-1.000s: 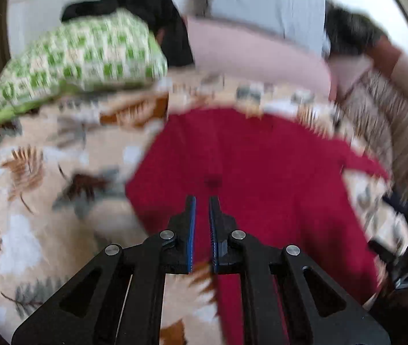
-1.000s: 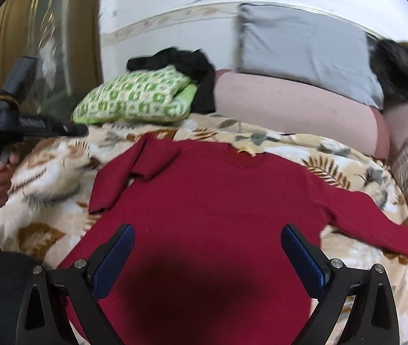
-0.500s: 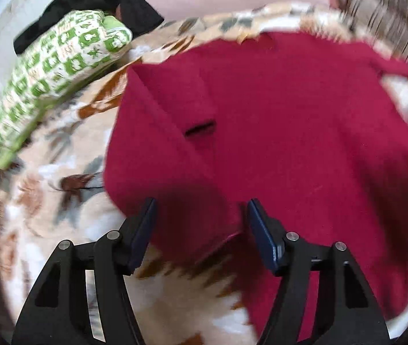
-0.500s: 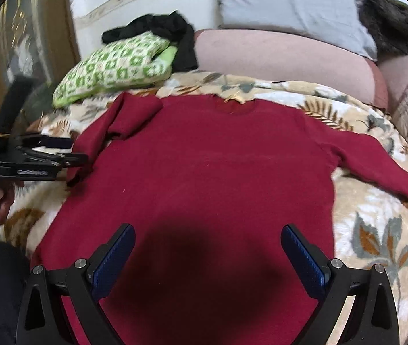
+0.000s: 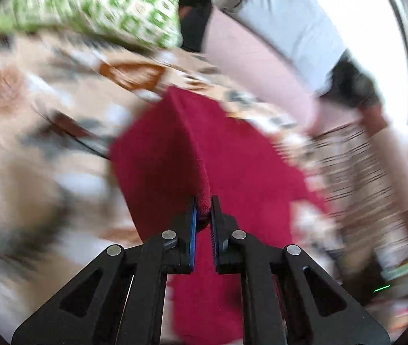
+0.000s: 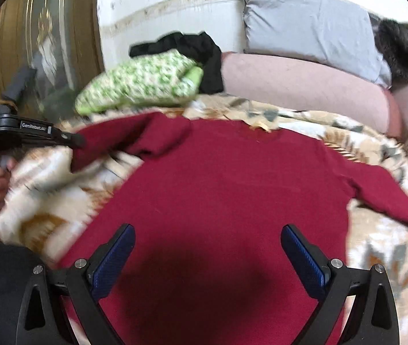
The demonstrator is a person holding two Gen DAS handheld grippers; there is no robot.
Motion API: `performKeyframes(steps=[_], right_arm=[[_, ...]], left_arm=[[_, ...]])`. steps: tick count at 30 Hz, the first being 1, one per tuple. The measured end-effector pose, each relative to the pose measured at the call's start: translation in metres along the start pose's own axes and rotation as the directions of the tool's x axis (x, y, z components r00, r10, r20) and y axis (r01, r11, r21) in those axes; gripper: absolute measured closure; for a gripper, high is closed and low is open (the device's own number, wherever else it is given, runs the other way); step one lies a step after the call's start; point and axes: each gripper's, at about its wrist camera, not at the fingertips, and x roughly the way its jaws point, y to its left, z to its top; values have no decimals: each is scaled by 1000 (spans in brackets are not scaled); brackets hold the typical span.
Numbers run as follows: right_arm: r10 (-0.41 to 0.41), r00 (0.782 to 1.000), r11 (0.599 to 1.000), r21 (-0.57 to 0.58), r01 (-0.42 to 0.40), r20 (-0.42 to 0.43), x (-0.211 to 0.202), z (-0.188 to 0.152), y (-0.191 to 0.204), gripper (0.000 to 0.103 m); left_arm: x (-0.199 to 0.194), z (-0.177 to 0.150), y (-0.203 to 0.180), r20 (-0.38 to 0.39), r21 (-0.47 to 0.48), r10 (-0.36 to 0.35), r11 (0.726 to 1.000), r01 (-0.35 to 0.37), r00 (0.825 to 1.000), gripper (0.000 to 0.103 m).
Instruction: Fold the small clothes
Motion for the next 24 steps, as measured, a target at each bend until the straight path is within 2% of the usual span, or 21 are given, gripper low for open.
performKeyframes(steps=[1, 3, 6, 8, 14, 17, 19, 20, 22, 24], right_arm=[[39, 999, 999, 9, -39, 15, -3, 5, 6, 2], [119, 991, 993, 3, -120, 58, -12, 15, 18, 2], [211, 967, 977, -36, -208, 140, -29, 24, 40, 2], [254, 954, 967, -44, -251, 158, -25, 30, 51, 2], [247, 958, 966, 46, -256, 148, 22, 56, 58, 2], [250, 953, 963, 61, -263, 174, 25, 65, 53, 3], [239, 958, 967, 46, -249, 161, 29, 67, 52, 19], [276, 948, 958, 39, -285, 159, 31, 68, 50, 33], [305, 941, 952, -12, -306, 148, 29, 71, 55, 50], [269, 955, 962, -76, -261, 126, 30, 74, 67, 59]], left_arm=[[-1, 0, -10, -15, -31, -66, 997, 66, 998, 96], [-2, 1, -29, -29, -33, -124, 992, 123, 992, 96], [5, 4, -61, -56, 13, -131, 991, 131, 990, 96], [13, 4, -73, -70, 20, -131, 991, 133, 989, 96], [31, -2, -73, -102, -15, -116, 993, 115, 988, 96], [37, -1, -76, -92, -14, -114, 994, 113, 989, 96], [38, 1, -74, -73, -32, -111, 994, 109, 991, 96], [39, 3, -69, -66, -57, -124, 991, 120, 990, 96], [41, 8, -60, -44, -94, -135, 987, 130, 990, 96], [39, 11, -59, -33, -93, -157, 984, 153, 987, 96]])
